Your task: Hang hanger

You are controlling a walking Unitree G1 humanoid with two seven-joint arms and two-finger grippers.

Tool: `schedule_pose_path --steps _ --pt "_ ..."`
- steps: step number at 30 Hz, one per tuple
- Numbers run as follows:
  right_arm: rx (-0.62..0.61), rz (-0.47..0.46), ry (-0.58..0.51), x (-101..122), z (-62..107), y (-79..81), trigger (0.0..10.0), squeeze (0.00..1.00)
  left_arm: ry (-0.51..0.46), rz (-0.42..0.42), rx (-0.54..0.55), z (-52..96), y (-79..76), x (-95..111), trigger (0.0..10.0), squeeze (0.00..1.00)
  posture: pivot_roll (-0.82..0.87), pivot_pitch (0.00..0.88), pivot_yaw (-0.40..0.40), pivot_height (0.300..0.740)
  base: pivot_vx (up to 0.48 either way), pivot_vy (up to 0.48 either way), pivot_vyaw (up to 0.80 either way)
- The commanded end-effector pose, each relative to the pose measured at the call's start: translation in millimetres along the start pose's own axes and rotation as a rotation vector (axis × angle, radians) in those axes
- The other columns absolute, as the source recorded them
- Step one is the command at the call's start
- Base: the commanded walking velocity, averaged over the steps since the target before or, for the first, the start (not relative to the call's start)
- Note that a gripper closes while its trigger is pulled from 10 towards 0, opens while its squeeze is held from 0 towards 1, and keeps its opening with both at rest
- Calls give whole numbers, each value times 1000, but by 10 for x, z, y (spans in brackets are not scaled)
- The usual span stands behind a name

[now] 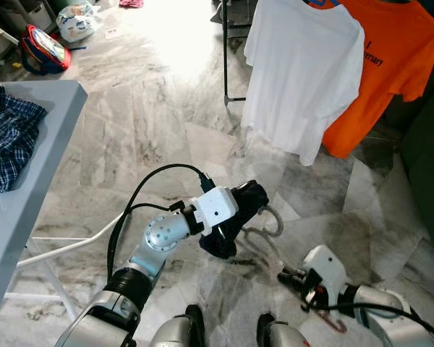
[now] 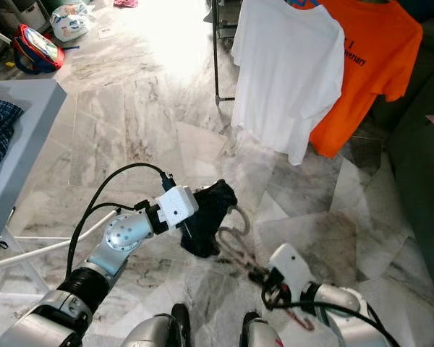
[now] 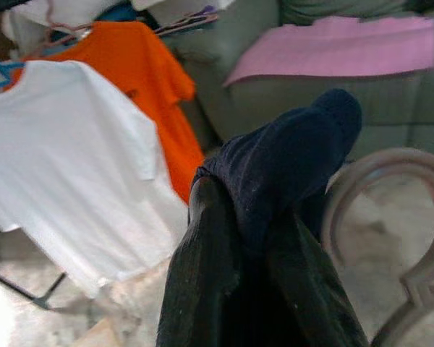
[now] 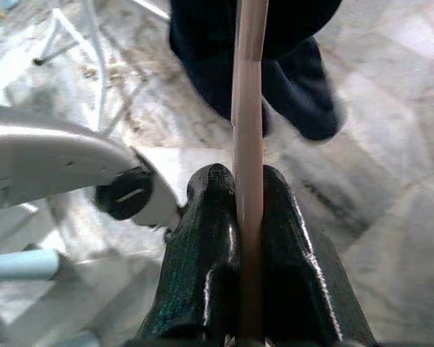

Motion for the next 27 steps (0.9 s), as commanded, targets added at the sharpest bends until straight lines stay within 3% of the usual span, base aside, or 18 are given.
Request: schedule_pose_path --steps 1,4,7,9,10,12,13,16,19,22,24,27 --pt "24 11 -27 50 -29 44 10000 0 -29 -3 -27 -21 -56 52 10000 0 -62 250 83 740 0 0 0" --pt "-30 1 -49 70 -42 -32 10000 0 -29 -10 -14 -18 -51 51 10000 0 -62 250 83 740 0 0 0" --pt "-214 -40 -87 94 -19 -281 10000 0 -44 -7 28 -6 22 73 10000 0 -62 249 82 740 0 0 0" --pt "-354 -127 -142 126 30 -483 10000 0 -52 2 50 1 70 86 10000 0 -62 248 81 740 0 0 0" --pt "-354 -127 -142 126 30 -483 10000 0 -52 2 50 1 70 86 10000 0 -62 248 81 740 0 0 0" --pt "-503 -246 -220 164 123 -706 10000 0 -54 8 49 4 72 91 10000 0 -62 248 82 740 0 0 0" --pt "-503 -246 -220 164 123 -706 10000 0 -54 8 49 4 72 91 10000 0 -62 248 82 740 0 0 0" --pt "-665 -348 -319 242 284 -950 10000 0 -63 25 36 -3 20 99 10000 0 -63 248 83 740 0 0 0" --pt "-719 -406 -407 357 374 -1046 10000 0 -58 38 22 -7 -39 87 10000 0 -64 249 83 740 0 0 0" --pt "-729 -461 -564 641 450 -1106 10000 0 -31 61 -14 5 -177 26 10000 0 -69 253 83 740 0 0 0" --pt "-716 -471 -599 718 452 -1100 10000 0 -23 64 -23 11 -209 8 10000 0 -71 254 82 740 0 0 0" --pt "-636 -500 -739 1057 423 -1021 10000 0 5 96 -48 36 -326 -56 10000 0 -78 253 80 740 0 0 0"
Point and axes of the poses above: a point about 5 cm out from each wrist's last joint towards the gripper, its own z axis pointing back from the gripper into the wrist, its own x axis along the axis of the wrist's last joint, y = z × x, the point moved 2 cm from there along -z, pointing out of the wrist towards the gripper, and after that the axes turned 9 degrees about -z, right-handed, at the moved point
